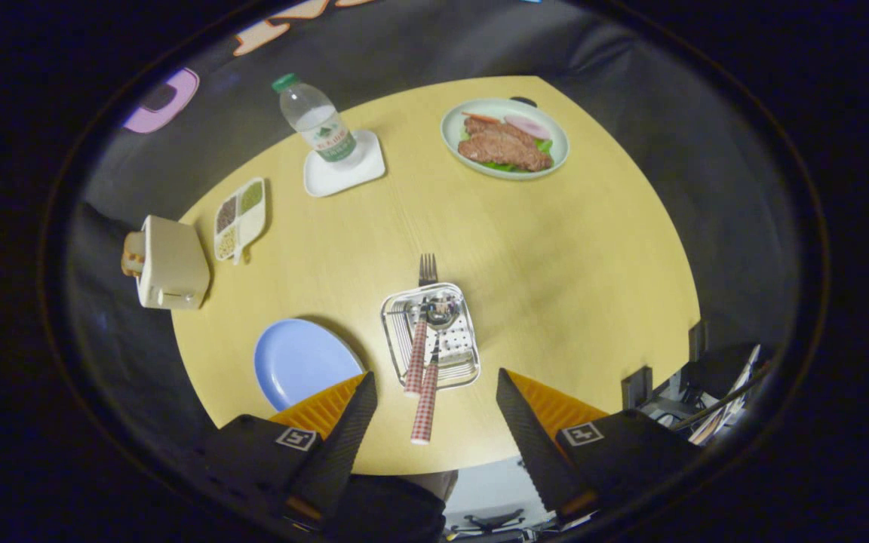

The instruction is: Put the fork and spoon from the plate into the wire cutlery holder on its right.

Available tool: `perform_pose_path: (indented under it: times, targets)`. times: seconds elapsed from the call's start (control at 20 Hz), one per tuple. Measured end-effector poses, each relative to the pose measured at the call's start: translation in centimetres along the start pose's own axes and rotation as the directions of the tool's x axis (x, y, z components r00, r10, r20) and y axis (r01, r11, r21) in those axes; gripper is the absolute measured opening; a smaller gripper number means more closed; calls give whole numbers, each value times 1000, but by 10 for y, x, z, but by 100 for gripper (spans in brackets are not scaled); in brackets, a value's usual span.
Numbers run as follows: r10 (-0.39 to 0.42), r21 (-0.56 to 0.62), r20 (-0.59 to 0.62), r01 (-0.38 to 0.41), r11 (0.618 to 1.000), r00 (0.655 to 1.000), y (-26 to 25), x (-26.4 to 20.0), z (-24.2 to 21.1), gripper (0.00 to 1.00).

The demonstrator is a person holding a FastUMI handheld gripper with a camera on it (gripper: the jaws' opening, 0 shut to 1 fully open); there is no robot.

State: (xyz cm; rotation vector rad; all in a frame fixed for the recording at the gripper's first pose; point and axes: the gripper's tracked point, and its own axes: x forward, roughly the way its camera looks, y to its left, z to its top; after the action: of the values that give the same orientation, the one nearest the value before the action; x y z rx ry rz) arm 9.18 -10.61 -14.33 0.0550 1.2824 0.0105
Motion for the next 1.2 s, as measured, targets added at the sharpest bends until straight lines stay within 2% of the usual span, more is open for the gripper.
perform_pose_path:
  times: [0.15, 0.3, 0.4, 0.5, 0.65, 0.75, 0.85, 0.9, 1.0, 1.2]
  targets:
    - [98, -14, 157, -98, 995, 983, 17, -28, 17, 100]
    - [171, -60, 335, -160, 985, 926, 27, -59, 32, 100]
    - [175, -111, 448, -139, 984, 877, 24, -83, 40, 100]
    - [175, -145, 566, -111, 983, 805, 24, -112, 50, 100]
    - [229, -173, 704, -151, 973, 672, 39, -159, 56, 100]
    - [242, -193, 796, -147, 970, 555, 41, -189, 57, 100]
    - [223, -197, 873, -104, 975, 434, 33, -217, 60, 100]
    - [215, -198, 897, -85, 977, 385, 32, -230, 53, 100]
    - [215, -209, 917, -55, 976, 336, 28, -244, 45, 100]
    - [243, -235, 929, -64, 970, 278, 21, -258, 32, 100]
